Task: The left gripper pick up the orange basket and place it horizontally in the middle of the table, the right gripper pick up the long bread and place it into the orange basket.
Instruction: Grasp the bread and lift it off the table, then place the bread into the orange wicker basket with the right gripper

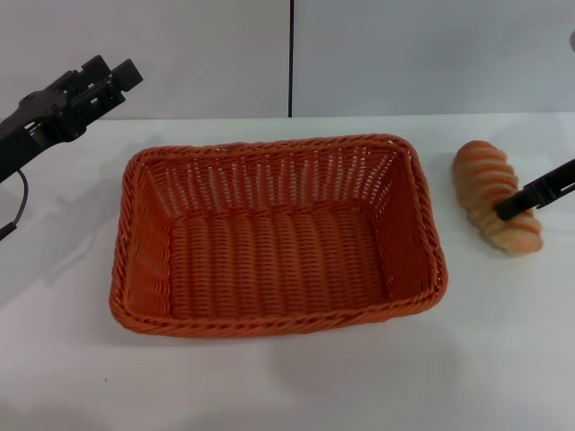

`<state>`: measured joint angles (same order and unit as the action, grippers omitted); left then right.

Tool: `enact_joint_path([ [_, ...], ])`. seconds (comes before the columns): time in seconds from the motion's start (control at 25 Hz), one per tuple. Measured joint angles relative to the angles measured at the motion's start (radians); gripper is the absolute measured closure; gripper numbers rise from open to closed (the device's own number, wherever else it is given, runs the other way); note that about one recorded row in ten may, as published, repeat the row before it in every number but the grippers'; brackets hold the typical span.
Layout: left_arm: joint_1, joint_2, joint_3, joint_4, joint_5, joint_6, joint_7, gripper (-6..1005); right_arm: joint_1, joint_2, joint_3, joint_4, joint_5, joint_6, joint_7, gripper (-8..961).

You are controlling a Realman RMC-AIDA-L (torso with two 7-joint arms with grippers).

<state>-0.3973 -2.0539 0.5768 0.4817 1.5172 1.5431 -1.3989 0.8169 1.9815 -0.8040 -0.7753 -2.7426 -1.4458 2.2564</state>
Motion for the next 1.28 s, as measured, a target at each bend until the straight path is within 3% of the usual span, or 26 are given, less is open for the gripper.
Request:
enact_joint_path([
  [0.36, 0.000, 0.000, 0.000, 0.000, 0.000, -0.002, 0.001, 190, -0.029, -0.008, 0.050, -0.066, 0.039, -0.006, -0.001, 651],
  [0.68, 0.000, 0.000, 0.000, 0.000, 0.000, -0.004, 0.003, 190, -0.124, -0.023, 0.060, -0.217, 0.291, -0.015, -0.001, 740],
  [0.92, 0.000, 0.000, 0.000, 0.000, 0.000, -0.006, 0.004, 190, -0.215, -0.004, 0.051, -0.408, 0.703, -0.137, -0.102, 756],
  [1.08, -0.001, 0.000, 0.000, 0.000, 0.000, -0.006, 0.003, 190, -0.206, 0.002, 0.046, -0.415, 0.831, -0.220, -0.160, 762],
  [1.28, -0.004, 0.000, 0.000, 0.000, 0.000, -0.007, 0.002, 190, -0.159, 0.033, -0.038, -0.394, 0.890, -0.287, -0.223, 769],
])
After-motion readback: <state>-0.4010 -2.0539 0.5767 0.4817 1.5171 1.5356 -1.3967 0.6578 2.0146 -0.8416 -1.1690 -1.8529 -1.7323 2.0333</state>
